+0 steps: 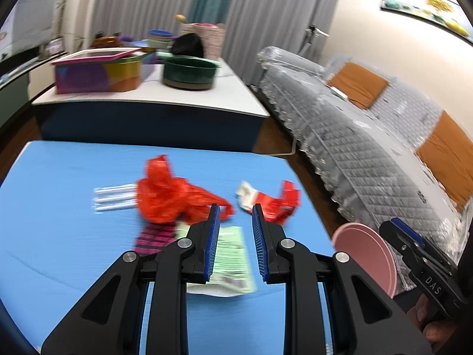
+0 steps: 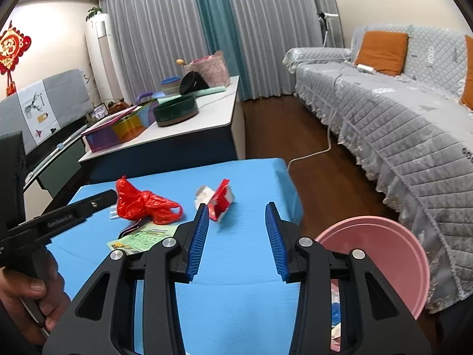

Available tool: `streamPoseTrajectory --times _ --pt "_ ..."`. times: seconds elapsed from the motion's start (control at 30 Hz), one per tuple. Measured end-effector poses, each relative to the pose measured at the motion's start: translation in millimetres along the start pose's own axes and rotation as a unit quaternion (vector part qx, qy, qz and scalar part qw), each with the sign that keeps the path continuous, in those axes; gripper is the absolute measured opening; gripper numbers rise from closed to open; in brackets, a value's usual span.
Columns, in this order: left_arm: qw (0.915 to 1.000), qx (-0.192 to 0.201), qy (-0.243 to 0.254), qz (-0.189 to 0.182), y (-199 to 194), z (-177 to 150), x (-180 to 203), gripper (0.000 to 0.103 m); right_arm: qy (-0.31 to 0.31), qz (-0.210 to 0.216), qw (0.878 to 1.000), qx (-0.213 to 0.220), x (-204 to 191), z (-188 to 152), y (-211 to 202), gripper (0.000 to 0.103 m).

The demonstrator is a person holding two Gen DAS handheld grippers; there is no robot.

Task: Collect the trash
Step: 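Move both tools back over the table toward the red items, then grasp the red plastic bag with the left tool while the right tool grasps the red-white box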

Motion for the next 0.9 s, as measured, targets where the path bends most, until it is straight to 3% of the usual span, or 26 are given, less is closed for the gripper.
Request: streamPoseTrajectory --times 0.27,0.77,0.9 --pt "0.9988 0.002 -0.037 0.032 5 10 -48 0.023 0.004 0.015 1.0 -0.022 -19 -1 35 0.04" --pt "0.9966 -0.023 -0.053 0.058 45 7 -75 0.023 0.002 0.017 0.999 -0.049 -23 0 94 0.041" --pt "0.9952 -0.029 -0.065 0.067 57 7 -83 0.039 0.001 0.02 0.998 -0.057 -26 1 108 0.047"
Point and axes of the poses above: each gripper's, at about its wrist camera, not at the fingertips, and y roughly the way its jaws point, x to its right, z to its top, the point moved 7 cm from there along y, roughly the way its jaws point, and after that the axes turned 9 degrees about -y, right-handed, at the moved point
